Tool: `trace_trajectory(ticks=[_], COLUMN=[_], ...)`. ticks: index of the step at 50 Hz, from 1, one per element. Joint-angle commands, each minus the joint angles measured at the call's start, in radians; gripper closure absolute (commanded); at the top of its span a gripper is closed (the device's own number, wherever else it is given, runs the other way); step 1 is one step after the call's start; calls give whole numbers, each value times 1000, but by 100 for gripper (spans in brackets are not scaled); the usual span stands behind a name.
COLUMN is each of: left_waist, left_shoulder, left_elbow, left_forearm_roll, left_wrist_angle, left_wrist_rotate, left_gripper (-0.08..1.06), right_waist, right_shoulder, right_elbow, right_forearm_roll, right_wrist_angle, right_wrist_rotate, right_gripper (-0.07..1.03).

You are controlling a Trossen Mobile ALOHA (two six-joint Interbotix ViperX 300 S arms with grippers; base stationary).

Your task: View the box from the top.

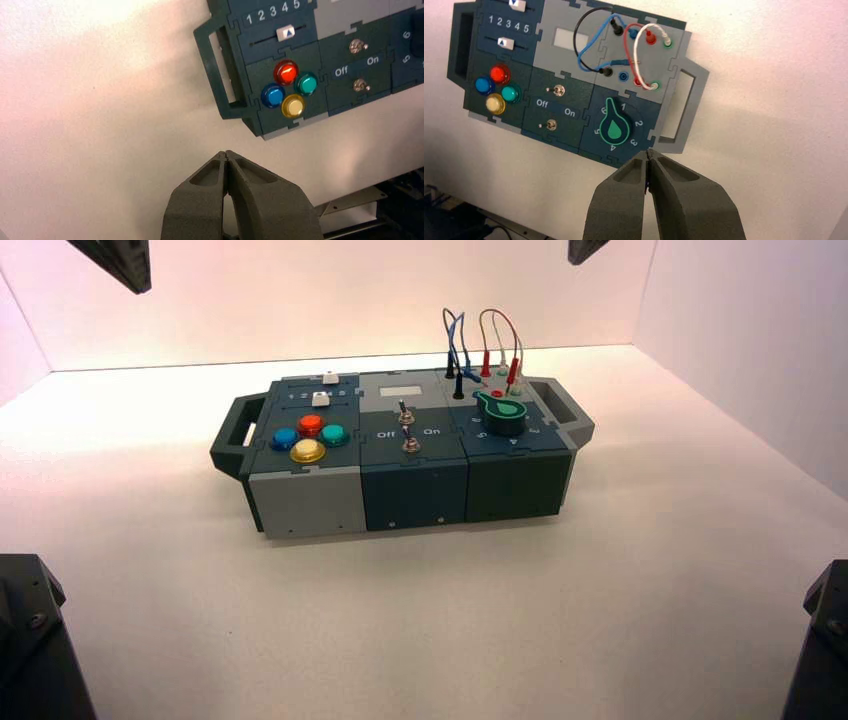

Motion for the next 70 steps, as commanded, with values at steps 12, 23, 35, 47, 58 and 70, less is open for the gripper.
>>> trace_trajectory(ticks=[12,23,35,47,58,70], left_waist=[-74,-80,-89,-89,-89,-92], left_shoulder=[-5,6,32,28,21,37], left_elbow=[-17,-15,-34,-57,-57,-52], left_forearm_roll=[-2,-2,5,8,9,8], left_wrist_angle=[26,25,52,9,-26,-37], left_wrist_rotate=[0,-2,5,3,0,0], left_gripper=[101,101,101,101,101,101], right_waist=[94,97,97,97,97,98], right_shoulder=[49,66,61,35,26,31], right_elbow=[-84,-94,-92,-78,-74,-78], right_forearm_roll=[-38,-41,-64,-74,-78,-81], right_wrist_angle=[0,-2,-9,-32,-44,-52], right_wrist_rotate=[40,44,44,46,46,46], right_gripper=[99,99,99,99,99,99])
